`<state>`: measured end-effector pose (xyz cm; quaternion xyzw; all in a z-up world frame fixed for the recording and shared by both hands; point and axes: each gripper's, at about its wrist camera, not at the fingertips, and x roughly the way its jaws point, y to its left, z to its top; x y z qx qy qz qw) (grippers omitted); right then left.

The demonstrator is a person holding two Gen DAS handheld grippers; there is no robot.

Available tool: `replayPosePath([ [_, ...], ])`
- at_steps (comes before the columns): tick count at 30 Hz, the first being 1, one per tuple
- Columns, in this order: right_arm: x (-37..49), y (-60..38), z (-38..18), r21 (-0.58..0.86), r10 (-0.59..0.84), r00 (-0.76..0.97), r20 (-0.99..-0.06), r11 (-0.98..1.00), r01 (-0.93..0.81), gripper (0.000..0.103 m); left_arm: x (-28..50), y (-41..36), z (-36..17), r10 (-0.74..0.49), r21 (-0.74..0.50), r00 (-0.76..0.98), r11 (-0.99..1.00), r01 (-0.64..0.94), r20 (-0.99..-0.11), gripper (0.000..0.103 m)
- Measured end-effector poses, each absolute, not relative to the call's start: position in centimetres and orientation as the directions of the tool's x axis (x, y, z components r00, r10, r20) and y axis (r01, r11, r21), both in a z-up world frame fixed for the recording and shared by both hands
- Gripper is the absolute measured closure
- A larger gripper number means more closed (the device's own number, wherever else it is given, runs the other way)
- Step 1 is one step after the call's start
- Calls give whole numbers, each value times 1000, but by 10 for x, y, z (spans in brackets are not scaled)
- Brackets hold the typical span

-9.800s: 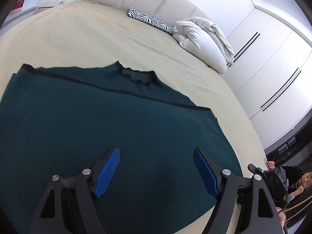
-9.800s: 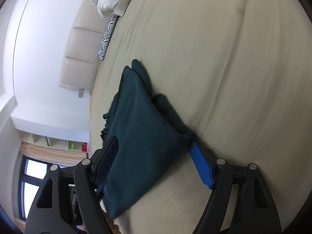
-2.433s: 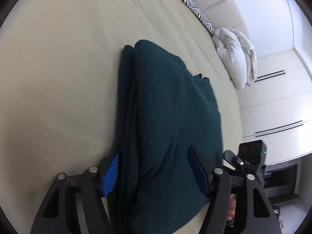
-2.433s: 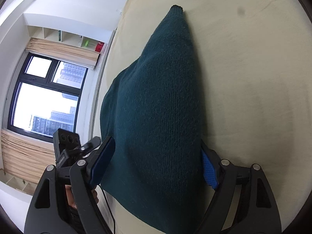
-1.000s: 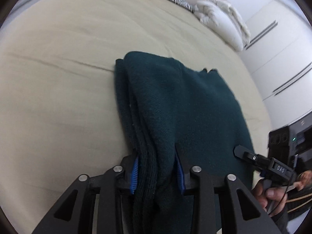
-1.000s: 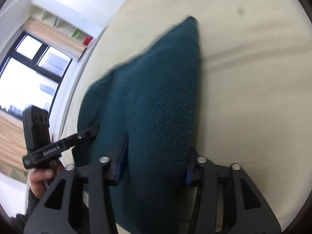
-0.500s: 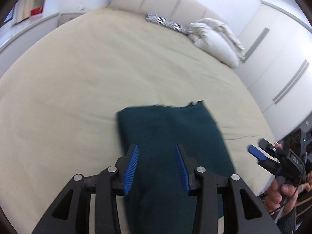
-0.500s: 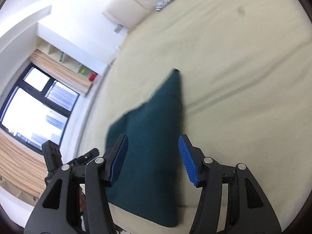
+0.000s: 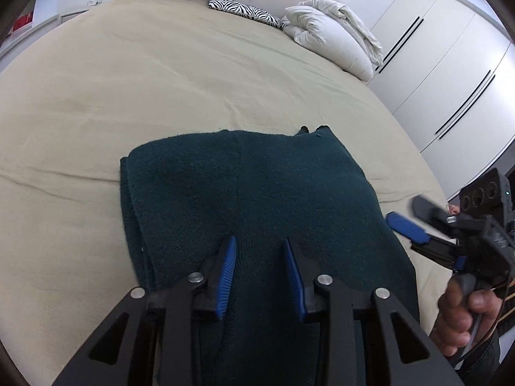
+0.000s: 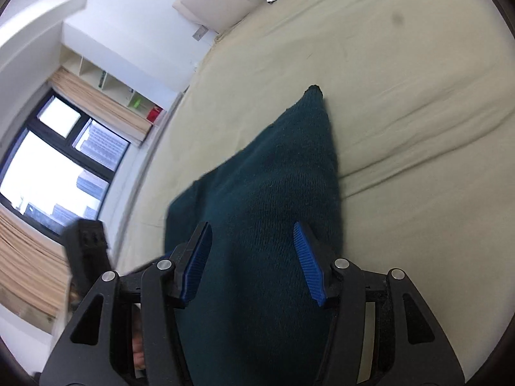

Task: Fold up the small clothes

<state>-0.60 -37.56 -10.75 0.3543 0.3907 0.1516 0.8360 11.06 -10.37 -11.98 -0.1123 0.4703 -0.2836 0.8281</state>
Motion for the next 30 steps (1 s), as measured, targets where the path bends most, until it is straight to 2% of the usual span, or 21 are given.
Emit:
replayPosePath([
  [3,-27,-376,-94,715,555,671,-492,697,-52,50,111,-95,-125,-601,-487,396,797,357,-694,78],
  [5,-35,-370,-101,736,593,653,-470,672,-80,50,107,-92,-128,-606,-491,403,794,359,-686,79],
  [7,-39,-363,-127,724,588,625,-513,688,-54,50,99,-89,-130,-596,-469,414,801,372,-688,79],
  [10,-44,-368,-134,745,584,664,-467,664,-60,51,92,-90,-128,-584,-447,425,808,384,-692,79],
  [12,-46,-369,-121,760,580,662,-475,650,-24,50,92,-84,-130,-597,-469,418,800,374,-685,79],
  [15,-71,-356,-83,738,622,659,-423,658,-148,49,91,-81,-130,-604,-477,418,795,375,-678,79],
  [17,-79,-346,-81,716,630,636,-447,678,-169,47,91,-81,-130,-603,-475,420,796,375,-678,79],
  [19,-84,-341,-113,711,624,568,-537,697,-93,35,91,-80,-131,-609,-484,417,791,374,-674,79],
  [20,-81,-340,-131,720,635,534,-558,691,-69,36,91,-80,-132,-618,-497,411,785,370,-670,80],
  [21,-86,-341,-136,723,631,566,-530,685,-87,38,91,-78,-131,-623,-505,412,781,368,-665,80],
  [22,-91,-340,-131,714,620,589,-518,693,-102,38,91,-76,-131,-627,-511,410,779,364,-662,80],
  [25,-89,-330,-115,658,561,600,-570,749,-76,38,85,-72,-125,-619,-512,427,786,348,-660,81],
  [26,-91,-327,-107,637,541,612,-576,767,-79,38,78,-72,-117,-594,-480,449,804,351,-667,78],
  [28,-98,-319,-84,567,491,673,-553,814,-127,37,62,-72,-101,-551,-415,501,834,364,-668,57],
  [30,-115,-313,-50,455,414,744,-524,875,-166,37,40,-67,-79,-506,-341,583,862,376,-636,24],
])
